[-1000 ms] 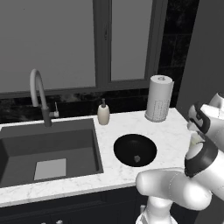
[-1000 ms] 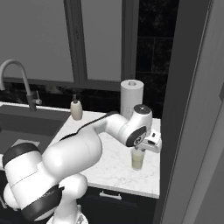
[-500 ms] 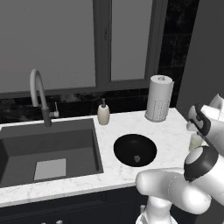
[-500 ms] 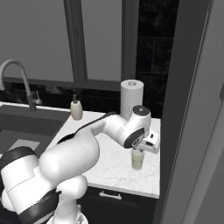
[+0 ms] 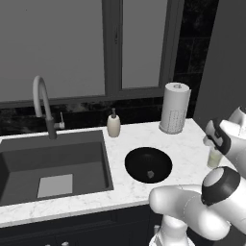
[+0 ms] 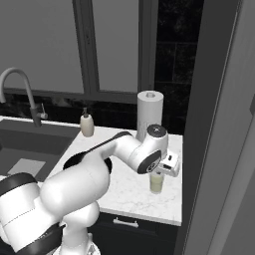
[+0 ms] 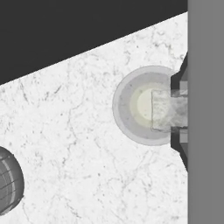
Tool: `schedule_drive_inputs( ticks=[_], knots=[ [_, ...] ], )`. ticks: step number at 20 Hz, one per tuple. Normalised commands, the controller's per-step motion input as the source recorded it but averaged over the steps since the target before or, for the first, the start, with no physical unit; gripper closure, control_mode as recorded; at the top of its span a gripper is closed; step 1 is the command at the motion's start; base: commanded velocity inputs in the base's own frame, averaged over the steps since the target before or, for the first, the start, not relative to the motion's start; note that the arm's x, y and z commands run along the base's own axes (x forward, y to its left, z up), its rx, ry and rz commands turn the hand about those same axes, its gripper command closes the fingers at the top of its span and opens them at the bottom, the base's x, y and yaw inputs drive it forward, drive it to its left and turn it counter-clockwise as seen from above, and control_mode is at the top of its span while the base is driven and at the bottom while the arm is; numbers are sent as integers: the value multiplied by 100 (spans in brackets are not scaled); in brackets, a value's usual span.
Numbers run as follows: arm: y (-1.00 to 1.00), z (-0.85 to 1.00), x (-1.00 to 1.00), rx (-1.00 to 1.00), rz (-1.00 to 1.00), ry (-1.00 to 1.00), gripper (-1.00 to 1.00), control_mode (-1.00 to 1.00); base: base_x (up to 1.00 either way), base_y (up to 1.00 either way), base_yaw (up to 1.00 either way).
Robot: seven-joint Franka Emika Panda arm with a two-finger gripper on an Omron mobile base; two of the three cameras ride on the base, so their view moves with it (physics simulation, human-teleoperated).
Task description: Grab a lemon wedge from the fridge and one ice cube from the ice bowl, and put them in the glass of lemonade.
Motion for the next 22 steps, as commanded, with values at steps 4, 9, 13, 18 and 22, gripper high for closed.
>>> schedule_drive_inputs(
  ticks=[4, 9, 13, 18, 22],
  knots=[
    [0, -4, 6, 0, 0, 0, 100, -100, 0, 0, 0],
    [0, 0, 16, -1, 0, 4, 100, -100, 0, 0, 0],
    [-6, -1, 1, 0, 0, 1, 100, -100, 0, 0, 0],
    [-18, -5, 0, 0, 0, 0, 100, -100, 0, 0, 0],
    [-5, 0, 0, 0, 0, 0, 100, -100, 0, 0, 0]
  ],
)
